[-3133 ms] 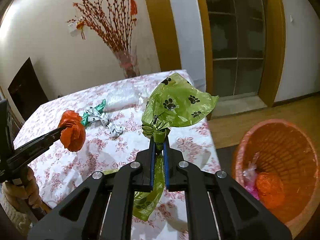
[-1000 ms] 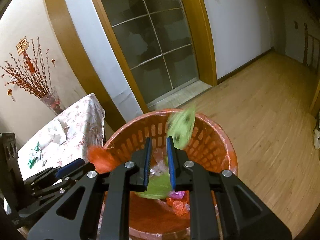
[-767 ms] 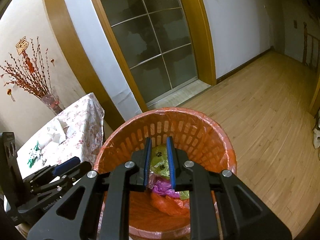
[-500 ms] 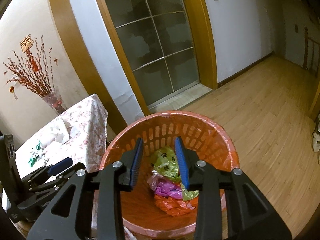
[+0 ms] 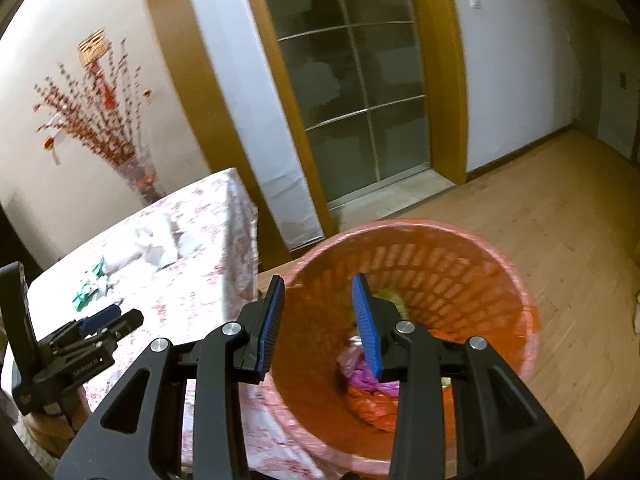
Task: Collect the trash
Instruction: 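Grasp the white paw-print bag with the left tool while the right tool grasps white tissue, then carry both items over the wastebasket and open both tools to drop them, then grasp the green bag with the left tool while the right tool grasps the bubble wrap, then carry both items over the wastebasket and open both tools to drop them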
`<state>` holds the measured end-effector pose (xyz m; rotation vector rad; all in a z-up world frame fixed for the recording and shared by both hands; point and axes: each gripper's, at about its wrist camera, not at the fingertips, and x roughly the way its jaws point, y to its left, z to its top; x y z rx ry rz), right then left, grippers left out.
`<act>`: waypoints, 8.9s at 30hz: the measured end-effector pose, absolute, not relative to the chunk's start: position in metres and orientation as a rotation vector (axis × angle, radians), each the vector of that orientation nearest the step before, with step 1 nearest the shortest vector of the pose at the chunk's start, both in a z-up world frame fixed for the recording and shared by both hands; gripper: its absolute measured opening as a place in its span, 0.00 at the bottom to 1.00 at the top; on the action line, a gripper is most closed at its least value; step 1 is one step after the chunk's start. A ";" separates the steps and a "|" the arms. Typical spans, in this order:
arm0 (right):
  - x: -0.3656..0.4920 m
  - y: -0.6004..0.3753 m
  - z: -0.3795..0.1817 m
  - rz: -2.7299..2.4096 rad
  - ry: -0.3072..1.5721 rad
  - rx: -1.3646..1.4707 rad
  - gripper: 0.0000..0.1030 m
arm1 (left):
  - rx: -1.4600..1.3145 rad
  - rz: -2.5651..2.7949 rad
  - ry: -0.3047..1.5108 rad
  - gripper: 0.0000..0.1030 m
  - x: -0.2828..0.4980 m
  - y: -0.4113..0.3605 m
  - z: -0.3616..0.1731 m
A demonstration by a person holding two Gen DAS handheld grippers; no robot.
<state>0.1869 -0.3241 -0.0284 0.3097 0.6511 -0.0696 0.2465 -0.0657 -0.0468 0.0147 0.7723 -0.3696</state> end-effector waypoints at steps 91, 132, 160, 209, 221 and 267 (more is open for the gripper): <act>0.129 -0.352 0.015 -0.213 0.362 0.321 0.00 | 0.015 -0.673 0.670 0.11 0.204 -0.180 0.023; 0.131 -0.403 -0.036 -0.281 0.481 0.454 0.45 | 0.119 -0.580 0.815 0.55 0.231 -0.207 -0.047; 0.195 -0.294 -0.025 -0.133 0.535 0.295 0.78 | 0.011 0.121 0.814 0.60 0.361 0.107 -0.048; 0.372 -0.065 -0.044 0.191 0.767 0.048 0.10 | -0.142 0.131 0.776 0.18 0.331 0.222 -0.027; 0.248 -0.175 0.017 0.090 0.638 0.160 0.10 | -0.087 -0.041 0.735 0.18 0.278 0.124 0.015; 0.132 -0.398 -0.014 -0.308 0.532 0.464 0.12 | 0.029 -0.733 0.841 0.21 0.211 -0.228 -0.011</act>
